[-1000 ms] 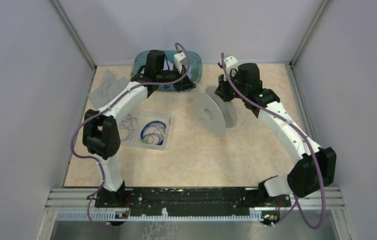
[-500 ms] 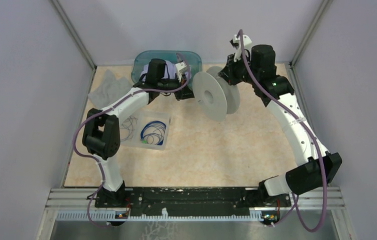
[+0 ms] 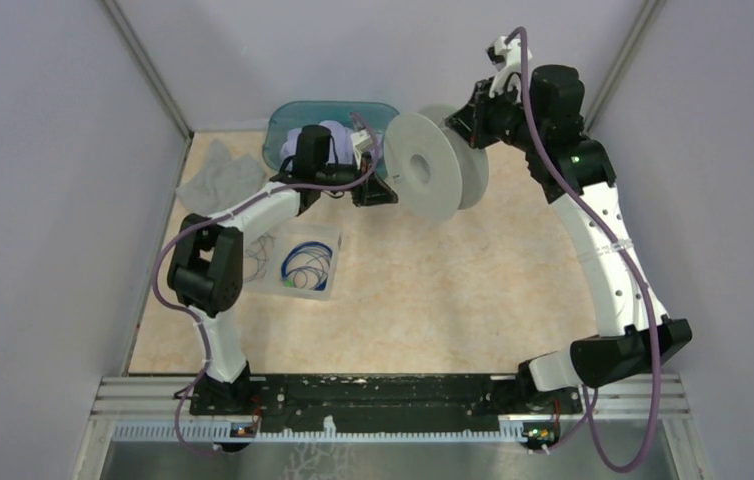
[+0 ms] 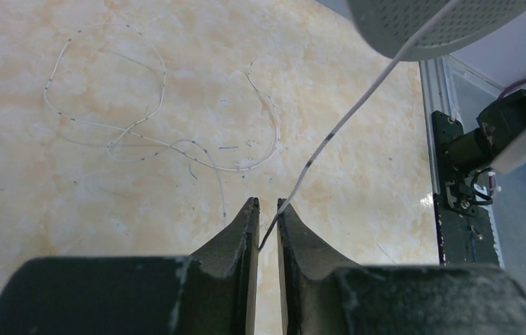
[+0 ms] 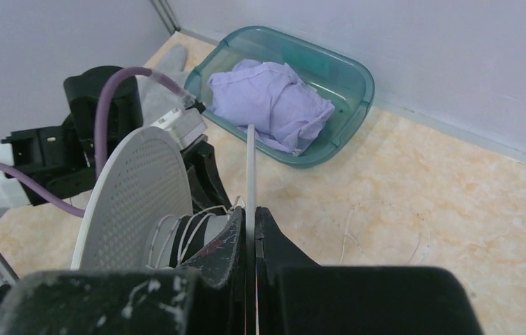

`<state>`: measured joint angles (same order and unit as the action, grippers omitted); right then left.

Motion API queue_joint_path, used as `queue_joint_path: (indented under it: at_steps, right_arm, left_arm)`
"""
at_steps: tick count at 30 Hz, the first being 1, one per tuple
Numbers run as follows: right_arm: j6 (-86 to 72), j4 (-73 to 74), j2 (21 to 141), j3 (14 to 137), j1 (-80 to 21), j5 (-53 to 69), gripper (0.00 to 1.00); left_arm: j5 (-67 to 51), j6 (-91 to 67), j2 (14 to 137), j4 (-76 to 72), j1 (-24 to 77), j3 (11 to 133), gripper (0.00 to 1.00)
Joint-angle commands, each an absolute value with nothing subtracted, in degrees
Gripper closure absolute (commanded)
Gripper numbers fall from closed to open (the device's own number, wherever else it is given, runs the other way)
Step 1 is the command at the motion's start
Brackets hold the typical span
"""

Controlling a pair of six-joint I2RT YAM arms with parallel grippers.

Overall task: Wrap the cables
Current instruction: Wrap the cable around the cable reel.

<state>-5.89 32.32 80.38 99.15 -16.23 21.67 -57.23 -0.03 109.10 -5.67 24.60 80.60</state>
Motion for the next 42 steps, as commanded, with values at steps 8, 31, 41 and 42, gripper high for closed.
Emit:
queue_joint_path:
  at_steps: [8, 31, 41, 42]
  right_arm:
    - [-9.9, 29.3, 80.8, 107.2, -15.2, 25.6, 1.0]
    - [-10.9, 29.4, 80.9, 106.8, -15.1, 25.2, 1.0]
    - [-11.2, 30.8, 81.2, 107.5, -14.8, 18.4, 1.0]
    - [-11.1, 31.2, 81.3, 107.6, -14.7, 17.0, 1.0]
  left_arm:
    - [-61.3, -6.9, 112.4, -19.7, 24.3, 78.6, 0.67]
    - [-62.5, -16.5, 114.4, -35.3, 25.9, 76.6, 0.81]
    - [-63.0, -16.3, 112.2, -36.3, 26.0, 72.9, 1.0]
    - [-63.0, -15.9, 111.7, -36.1, 26.0, 72.2, 1.0]
